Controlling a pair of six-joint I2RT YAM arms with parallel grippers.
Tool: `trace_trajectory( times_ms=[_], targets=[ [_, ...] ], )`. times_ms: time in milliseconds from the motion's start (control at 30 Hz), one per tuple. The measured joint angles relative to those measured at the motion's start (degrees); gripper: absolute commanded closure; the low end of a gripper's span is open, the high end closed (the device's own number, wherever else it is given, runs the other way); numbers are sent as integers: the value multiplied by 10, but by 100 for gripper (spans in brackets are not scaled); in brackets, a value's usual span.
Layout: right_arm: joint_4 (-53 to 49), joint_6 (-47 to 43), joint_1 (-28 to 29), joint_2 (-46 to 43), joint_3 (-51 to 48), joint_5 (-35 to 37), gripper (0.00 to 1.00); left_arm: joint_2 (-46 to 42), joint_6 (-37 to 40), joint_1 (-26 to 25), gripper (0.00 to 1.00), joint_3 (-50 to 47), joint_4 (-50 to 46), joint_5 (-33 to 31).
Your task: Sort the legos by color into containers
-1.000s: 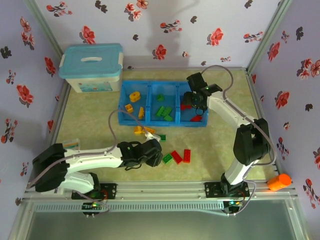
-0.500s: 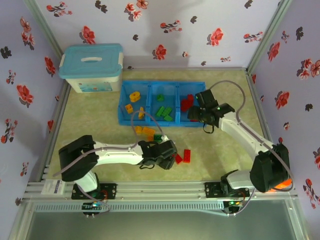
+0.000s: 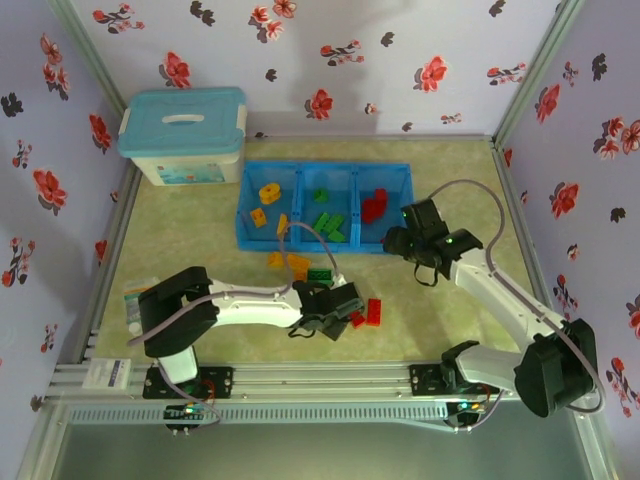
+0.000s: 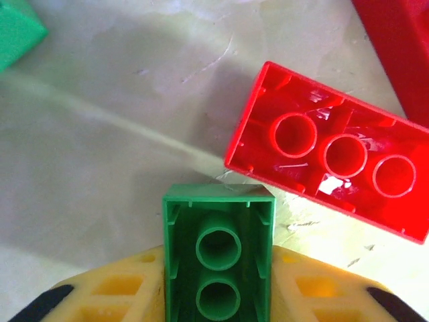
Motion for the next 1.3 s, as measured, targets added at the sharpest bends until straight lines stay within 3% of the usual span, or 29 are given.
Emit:
trace_trajectory(
  times_ms=[167, 467, 667, 900, 1067, 1200, 1300],
  targets=[
    [4, 13, 0, -36, -44, 0, 31, -63, 14, 38, 68, 3, -11, -5],
    [4, 41, 16, -101, -112, -7, 31, -104, 44, 172, 66, 113, -22, -8],
    [1, 66, 62, -125, -145, -9, 31, -48, 59, 240, 66, 207, -43, -1],
    [3, 95, 113, -130, -170, -5, 31, 53, 71, 284, 64, 302, -70, 22],
    [3, 108, 123, -132, -186, -3, 31, 113, 73, 307, 57, 362, -97, 32],
    [3, 114, 132, -143, -187, 0, 27, 142, 83, 317, 34, 407, -120, 35],
    [2, 121, 138, -145, -187, 3, 24, 148, 87, 319, 32, 428, -133, 36]
  ],
)
